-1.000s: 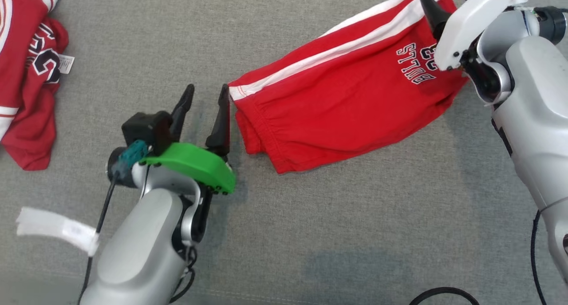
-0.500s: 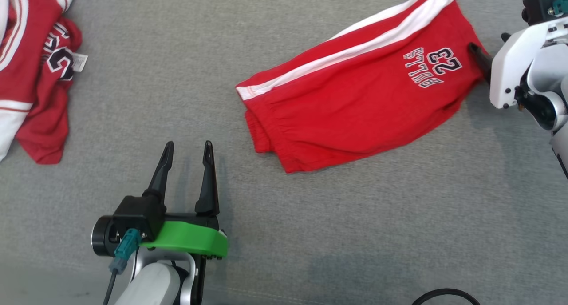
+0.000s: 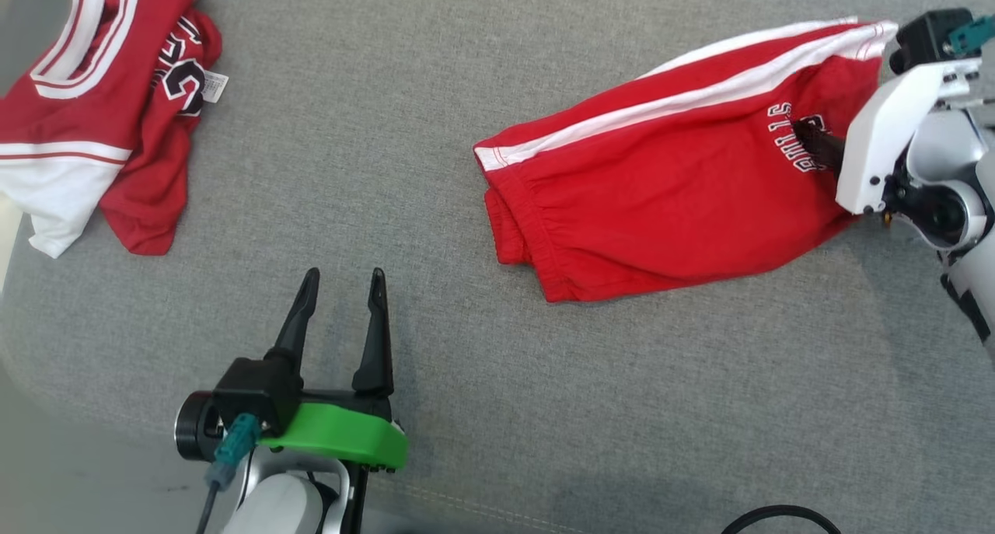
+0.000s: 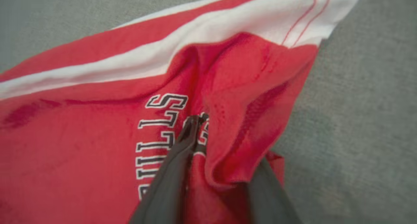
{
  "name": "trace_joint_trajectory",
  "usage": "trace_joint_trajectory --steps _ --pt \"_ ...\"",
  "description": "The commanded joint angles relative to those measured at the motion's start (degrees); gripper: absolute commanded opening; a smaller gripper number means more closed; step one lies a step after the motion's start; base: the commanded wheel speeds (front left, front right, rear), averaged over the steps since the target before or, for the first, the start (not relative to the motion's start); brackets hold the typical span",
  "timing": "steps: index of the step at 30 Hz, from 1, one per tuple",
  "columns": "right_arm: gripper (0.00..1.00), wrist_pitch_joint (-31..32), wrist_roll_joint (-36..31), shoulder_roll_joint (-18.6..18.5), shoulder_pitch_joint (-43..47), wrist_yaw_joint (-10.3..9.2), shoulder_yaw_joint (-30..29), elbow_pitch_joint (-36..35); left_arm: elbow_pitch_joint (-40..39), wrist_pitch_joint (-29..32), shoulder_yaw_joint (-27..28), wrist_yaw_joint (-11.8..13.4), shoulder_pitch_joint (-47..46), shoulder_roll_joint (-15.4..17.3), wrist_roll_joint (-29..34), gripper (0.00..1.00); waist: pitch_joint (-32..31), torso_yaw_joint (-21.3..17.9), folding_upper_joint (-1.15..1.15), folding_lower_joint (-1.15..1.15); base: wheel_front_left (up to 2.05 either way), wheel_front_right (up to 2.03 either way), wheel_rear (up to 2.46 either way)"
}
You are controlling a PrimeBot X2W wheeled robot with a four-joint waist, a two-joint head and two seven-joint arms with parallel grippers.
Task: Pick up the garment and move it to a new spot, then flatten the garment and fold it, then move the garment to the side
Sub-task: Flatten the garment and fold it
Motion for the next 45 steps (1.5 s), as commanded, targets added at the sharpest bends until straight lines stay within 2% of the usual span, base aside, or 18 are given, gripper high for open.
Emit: trace_joint_trajectory --steps 1,7,10,15,24,28,31,36,38,39,42,43,45 --pt "0.00 -0.3 1.5 0.6 3.2 0.35 0.1 1.2 0.2 -0.3 0.4 -0.6 0.9 -0.1 1.3 1.00 -1.6 -0.2 0.01 0.00 0.00 0.00 0.00" --pt "0.00 -1.7 10.1 3.1 6.2 0.22 -6.9 4.2 2.1 -0.2 2.1 -3.0 4.5 0.7 5.2 1.00 -7.7 -3.2 0.01 0.00 0.00 0.00 0.00" --pt "0.00 -1.7 14.3 5.0 8.4 0.23 -9.7 4.2 1.4 -0.2 4.4 -4.4 7.4 1.4 7.4 1.00 -11.1 -6.1 0.01 0.00 0.00 0.00 0.00" --pt "0.00 -0.7 18.0 5.2 13.1 0.23 -12.5 3.3 0.3 -0.2 8.6 -6.5 12.8 0.5 8.4 1.00 -14.7 -11.3 0.01 0.00 0.00 0.00 0.00" --pt "0.00 -3.2 17.5 1.5 18.7 0.23 -20.4 7.1 2.5 -0.2 12.0 -11.6 16.9 -1.3 11.8 1.00 -15.1 -17.4 0.01 0.00 0.00 0.00 0.00" --pt "0.00 -5.0 16.4 -0.7 19.2 0.23 -24.7 10.1 3.8 -0.2 12.3 -13.1 16.7 -2.8 13.2 1.00 -14.8 -17.7 0.01 0.00 0.00 0.00 0.00" --pt "0.00 -5.9 15.2 -1.3 17.7 0.24 -26.5 9.1 4.6 -0.2 12.8 -13.7 16.2 -3.9 14.1 1.00 -14.3 -17.5 0.01 0.00 0.00 0.00 0.00" --pt "0.00 -3.1 12.3 2.8 17.9 0.23 -23.0 -1.5 6.0 -0.2 13.7 -14.1 15.7 -5.5 15.2 1.00 -13.8 -17.7 0.01 0.00 0.00 0.00 0.00" --pt "0.00 -1.1 10.6 5.4 19.1 0.23 -20.3 -6.8 6.4 -0.2 13.9 -14.4 15.5 -6.1 15.6 1.00 -13.7 -18.0 0.01 0.00 0.00 0.00 0.00" --pt "0.00 0.2 8.5 8.4 20.0 0.23 -18.3 -10.9 6.9 -0.2 14.2 -14.7 15.2 -6.3 15.9 1.00 -13.6 -18.1 0.01 0.00 0.00 0.00 0.00" --pt "0.00 1.5 4.3 12.9 21.0 0.23 -16.2 -14.0 8.0 -0.2 14.4 -15.3 14.4 -6.7 16.6 1.00 -13.4 -18.1 0.01 0.00 0.00 0.00 0.00" --pt "0.00 1.5 4.3 12.9 21.0 0.23 -16.2 -14.0 8.0 -0.2 14.4 -15.3 14.4 -6.7 16.6 1.00 -13.4 -18.1 0.01 0.00 0.00 0.00 0.00" --pt "0.00 2.1 1.2 15.5 21.8 0.23 -15.2 -14.1 8.6 -0.2 14.3 -15.8 13.9 -7.0 17.0 1.00 -13.4 -17.7 0.01 0.00 0.00 0.00 0.00"
